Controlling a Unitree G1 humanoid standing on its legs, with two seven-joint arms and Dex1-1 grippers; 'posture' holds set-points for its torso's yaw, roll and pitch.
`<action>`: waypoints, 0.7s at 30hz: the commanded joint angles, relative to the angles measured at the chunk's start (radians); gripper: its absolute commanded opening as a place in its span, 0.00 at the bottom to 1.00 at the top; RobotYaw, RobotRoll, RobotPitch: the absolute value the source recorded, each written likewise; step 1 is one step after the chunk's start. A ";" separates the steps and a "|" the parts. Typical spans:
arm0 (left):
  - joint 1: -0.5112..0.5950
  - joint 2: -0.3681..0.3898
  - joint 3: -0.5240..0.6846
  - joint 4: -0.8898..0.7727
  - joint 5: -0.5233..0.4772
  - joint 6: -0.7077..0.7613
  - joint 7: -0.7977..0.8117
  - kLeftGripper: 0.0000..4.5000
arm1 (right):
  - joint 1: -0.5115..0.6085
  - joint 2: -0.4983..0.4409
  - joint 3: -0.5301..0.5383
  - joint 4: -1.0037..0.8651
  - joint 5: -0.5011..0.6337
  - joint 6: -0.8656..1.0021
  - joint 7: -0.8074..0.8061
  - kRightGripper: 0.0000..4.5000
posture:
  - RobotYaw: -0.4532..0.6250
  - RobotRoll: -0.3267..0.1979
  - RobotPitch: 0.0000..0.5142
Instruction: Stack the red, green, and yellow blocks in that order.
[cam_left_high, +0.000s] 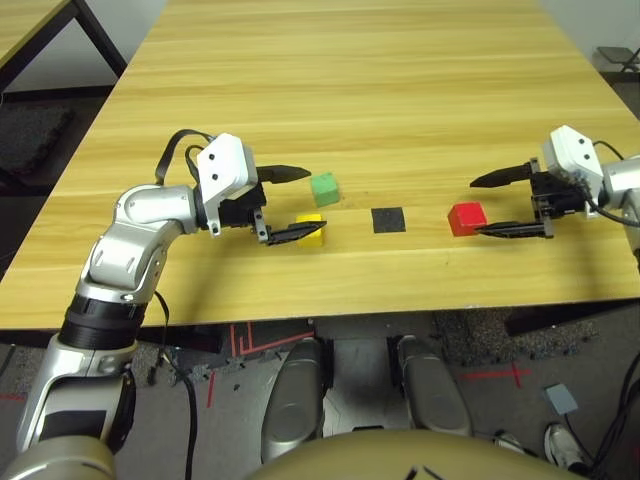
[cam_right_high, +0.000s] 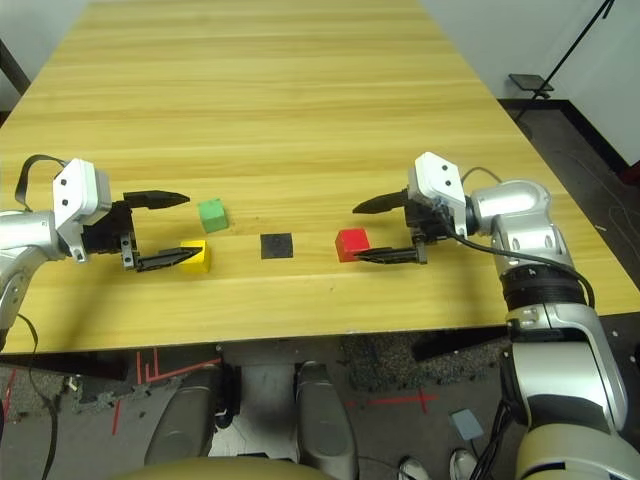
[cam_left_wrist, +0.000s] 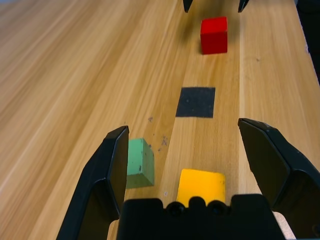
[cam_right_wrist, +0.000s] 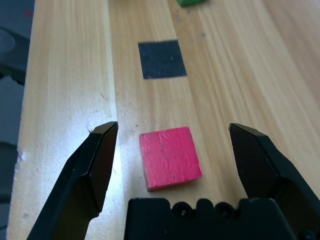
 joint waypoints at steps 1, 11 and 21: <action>-0.010 -0.001 -0.018 0.012 0.020 -0.012 -0.016 0.99 | -0.029 0.003 0.066 0.066 -0.016 -0.045 0.006 1.00 | 0.63 0.44 0.30; 0.002 -0.001 -0.007 -0.012 0.029 0.003 -0.007 0.99 | -0.071 0.022 0.175 0.185 -0.030 -0.111 0.006 1.00 | 0.66 0.45 0.31; 0.004 0.005 0.001 -0.022 0.035 0.002 0.015 1.00 | -0.147 0.101 0.119 0.257 -0.110 -0.139 0.006 0.46 | 0.68 0.46 0.30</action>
